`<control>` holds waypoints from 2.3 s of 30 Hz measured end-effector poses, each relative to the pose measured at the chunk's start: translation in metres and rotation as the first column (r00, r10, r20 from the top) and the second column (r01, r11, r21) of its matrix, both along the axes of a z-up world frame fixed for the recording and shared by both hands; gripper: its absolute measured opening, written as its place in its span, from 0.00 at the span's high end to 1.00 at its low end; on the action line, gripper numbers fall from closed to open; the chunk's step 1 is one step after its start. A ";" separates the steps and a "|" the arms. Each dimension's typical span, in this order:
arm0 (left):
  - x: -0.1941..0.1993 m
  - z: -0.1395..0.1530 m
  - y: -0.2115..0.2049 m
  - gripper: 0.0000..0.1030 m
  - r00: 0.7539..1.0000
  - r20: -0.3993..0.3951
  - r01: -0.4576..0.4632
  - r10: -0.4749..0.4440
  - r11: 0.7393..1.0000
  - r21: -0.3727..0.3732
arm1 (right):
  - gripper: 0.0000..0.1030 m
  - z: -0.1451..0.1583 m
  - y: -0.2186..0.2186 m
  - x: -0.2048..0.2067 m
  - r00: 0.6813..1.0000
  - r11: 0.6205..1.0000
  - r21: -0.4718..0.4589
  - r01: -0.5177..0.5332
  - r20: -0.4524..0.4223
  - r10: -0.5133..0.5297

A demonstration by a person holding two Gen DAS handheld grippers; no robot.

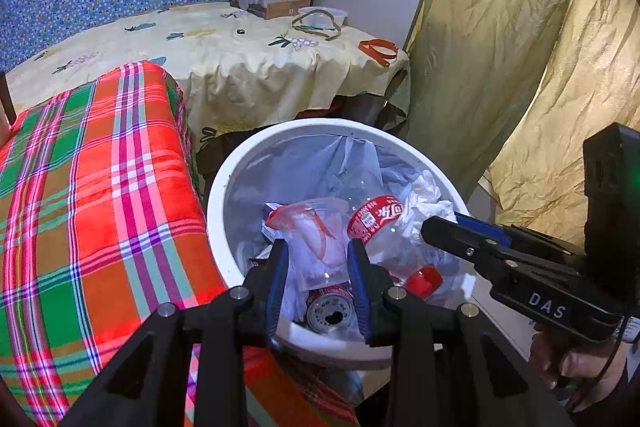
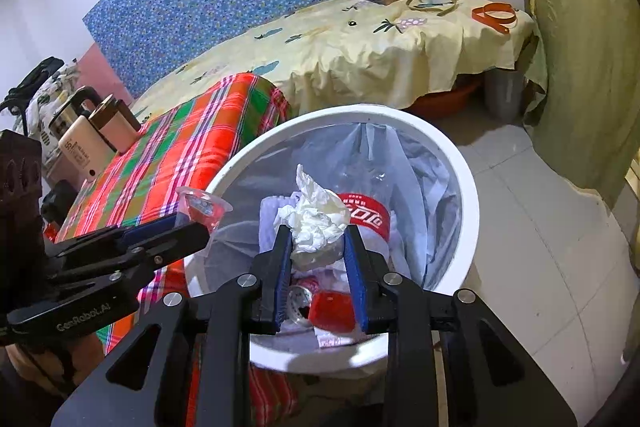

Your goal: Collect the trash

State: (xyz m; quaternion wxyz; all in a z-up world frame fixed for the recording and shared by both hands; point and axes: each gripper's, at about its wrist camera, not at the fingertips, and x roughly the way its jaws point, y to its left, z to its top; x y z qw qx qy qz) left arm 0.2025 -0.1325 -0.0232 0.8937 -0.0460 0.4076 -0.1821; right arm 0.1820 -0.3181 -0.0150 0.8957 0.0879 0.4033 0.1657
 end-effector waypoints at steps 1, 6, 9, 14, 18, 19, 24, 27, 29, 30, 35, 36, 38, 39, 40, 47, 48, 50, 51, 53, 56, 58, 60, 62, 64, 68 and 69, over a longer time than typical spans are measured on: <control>0.003 -0.002 0.000 0.69 1.000 -0.004 -0.001 0.001 1.000 -0.004 | 0.71 0.000 0.000 0.001 1.000 1.000 -0.004 0.000 0.001 0.000; 0.010 -0.007 -0.002 0.69 1.000 -0.018 0.000 -0.001 1.000 -0.011 | 0.71 0.001 0.003 0.003 1.000 1.000 -0.025 -0.002 0.004 0.003; 0.011 -0.010 -0.003 0.69 1.000 -0.024 0.001 -0.002 1.000 -0.012 | 0.70 0.002 0.005 0.004 1.000 0.999 -0.031 -0.011 0.014 0.012; 0.014 -0.012 -0.002 0.62 1.000 -0.029 -0.011 0.011 1.000 -0.010 | 0.68 0.004 0.007 0.006 1.000 0.999 -0.034 -0.017 0.020 0.018; 0.012 -0.011 0.001 0.59 1.000 -0.025 -0.013 0.013 1.000 -0.018 | 0.67 0.006 0.007 0.006 0.999 0.999 -0.033 -0.020 0.031 0.021; 0.012 -0.010 0.001 0.59 1.000 -0.024 -0.015 0.014 1.000 -0.018 | 0.67 0.007 0.006 0.005 0.999 0.999 -0.033 -0.021 0.033 0.022; 0.008 -0.009 0.006 0.59 0.999 -0.024 -0.025 0.024 0.999 -0.025 | 0.67 0.009 0.009 0.001 0.999 0.999 -0.032 -0.034 0.040 0.035; 0.003 -0.007 0.011 0.59 0.999 -0.023 -0.034 0.033 0.999 -0.028 | 0.67 0.010 0.010 -0.001 0.998 0.999 -0.029 -0.045 0.047 0.046; 0.000 -0.005 0.013 0.59 0.999 -0.019 -0.039 0.039 0.999 -0.028 | 0.66 0.012 0.011 -0.004 0.997 0.998 -0.028 -0.049 0.054 0.051; -0.001 -0.004 0.015 0.59 0.999 -0.017 -0.041 0.041 0.999 -0.029 | 0.65 0.013 0.012 -0.005 0.997 0.998 -0.030 -0.051 0.058 0.053; -0.010 0.001 0.021 0.59 0.999 -0.004 -0.050 0.050 0.998 -0.032 | 0.58 0.016 0.012 -0.010 0.996 0.998 -0.034 -0.049 0.067 0.051; -0.012 0.002 0.021 0.59 0.999 0.000 -0.051 0.051 0.998 -0.032 | 0.58 0.017 0.012 -0.012 0.996 0.998 -0.032 -0.049 0.068 0.051; -0.017 0.005 0.023 0.59 0.999 0.006 -0.052 0.052 0.998 -0.034 | 0.57 0.020 0.012 -0.015 0.996 0.998 -0.035 -0.048 0.072 0.050; -0.020 0.006 0.024 0.59 0.999 0.009 -0.052 0.052 0.998 -0.034 | 0.57 0.021 0.013 -0.017 0.996 0.998 -0.039 -0.046 0.076 0.049; -0.023 0.007 0.025 0.59 0.998 0.013 -0.053 0.053 0.998 -0.036 | 0.57 0.022 0.013 -0.019 0.996 0.998 -0.042 -0.045 0.077 0.048; -0.051 0.013 0.029 0.59 0.998 0.043 -0.053 0.054 0.998 -0.034 | 0.57 0.025 0.019 -0.037 0.995 0.998 -0.049 -0.044 0.087 0.048; -0.056 0.014 0.030 0.59 0.997 0.048 -0.055 0.057 0.998 -0.032 | 0.57 0.027 0.021 -0.041 0.995 0.998 -0.052 -0.045 0.091 0.050; -0.062 0.016 0.032 0.59 0.997 0.055 -0.060 0.061 0.998 -0.031 | 0.57 0.029 0.022 -0.046 0.994 0.997 -0.057 -0.046 0.099 0.052; -0.066 0.018 0.033 0.59 0.996 0.061 -0.061 0.063 0.998 -0.030 | 0.57 0.030 0.024 -0.049 0.993 0.997 -0.060 -0.047 0.103 0.053; -0.073 0.020 0.035 0.59 0.995 0.075 -0.064 0.065 0.998 -0.025 | 0.57 0.033 0.026 -0.054 0.992 0.997 -0.070 -0.045 0.114 0.053; -0.084 0.023 0.038 0.59 0.993 0.090 -0.070 0.072 0.997 -0.023 | 0.57 0.035 0.029 -0.062 0.991 0.996 -0.072 -0.048 0.123 0.057; -0.091 0.023 0.039 0.59 0.992 0.098 -0.077 0.079 0.997 -0.020 | 0.57 0.035 0.031 -0.068 0.990 0.996 -0.078 -0.052 0.125 0.062; -0.098 0.024 0.040 0.59 0.992 0.099 -0.080 0.082 0.997 -0.020 | 0.57 0.034 0.033 -0.072 0.990 0.995 -0.084 -0.058 0.124 0.069; -0.104 0.024 0.041 0.59 0.991 0.102 -0.083 0.084 0.996 -0.020 | 0.57 0.034 0.034 -0.077 0.990 0.993 -0.095 -0.065 0.121 0.076; -0.111 0.025 0.042 0.59 0.990 0.109 -0.091 0.092 0.996 -0.012 | 0.57 0.033 0.034 -0.080 0.990 0.992 -0.107 -0.062 0.119 0.075; -0.122 0.026 0.044 0.59 0.987 0.122 -0.106 0.106 0.994 -0.001 | 0.57 0.034 0.034 -0.089 0.990 0.992 -0.115 -0.061 0.121 0.075; -0.125 0.026 0.045 0.59 0.986 0.125 -0.108 0.107 0.994 0.000 | 0.57 0.034 0.034 -0.092 0.990 0.991 -0.117 -0.060 0.122 0.074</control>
